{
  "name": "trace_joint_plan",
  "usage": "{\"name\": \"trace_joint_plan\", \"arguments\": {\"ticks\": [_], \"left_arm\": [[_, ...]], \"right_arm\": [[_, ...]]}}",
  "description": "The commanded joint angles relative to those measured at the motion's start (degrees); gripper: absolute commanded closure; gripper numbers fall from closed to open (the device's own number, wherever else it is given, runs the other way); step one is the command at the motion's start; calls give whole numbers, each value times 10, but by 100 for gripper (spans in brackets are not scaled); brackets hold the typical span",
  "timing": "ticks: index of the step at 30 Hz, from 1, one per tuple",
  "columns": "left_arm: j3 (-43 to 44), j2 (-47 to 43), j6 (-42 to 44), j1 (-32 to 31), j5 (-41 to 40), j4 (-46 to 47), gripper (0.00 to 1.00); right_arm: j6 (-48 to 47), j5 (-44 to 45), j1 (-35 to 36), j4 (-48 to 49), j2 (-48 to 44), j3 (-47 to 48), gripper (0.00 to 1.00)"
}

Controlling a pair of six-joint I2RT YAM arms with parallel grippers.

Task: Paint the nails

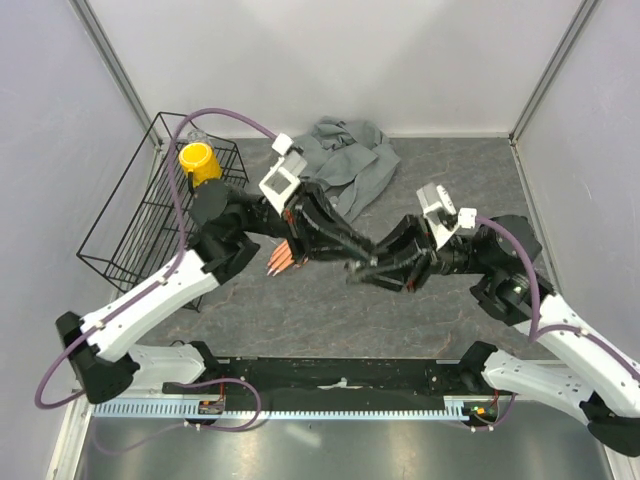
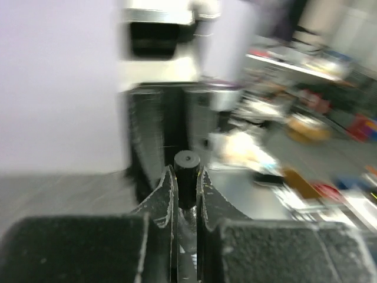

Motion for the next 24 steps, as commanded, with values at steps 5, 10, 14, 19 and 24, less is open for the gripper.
{"name": "trace_joint_plan", "arguments": {"ticks": [5,10,14,19,24], "left_arm": [[-18,52,-240,1,301,269,98],[76,-29,121,27,104,-244,40],[78,-84,167,27,-105,-307,4],[39,-121,108,27,-318,-304,16],[2,-112,97,13,-429,-235,36]], "right_arm": [[249,-253,13,422,33,-62,100],[1,-118,12,27,12,16,100],[-57,-6,12,-59,22,40,100],[-92,164,12,-118,51,68,100],[-106,264,12,-124,77,82,100]]}}
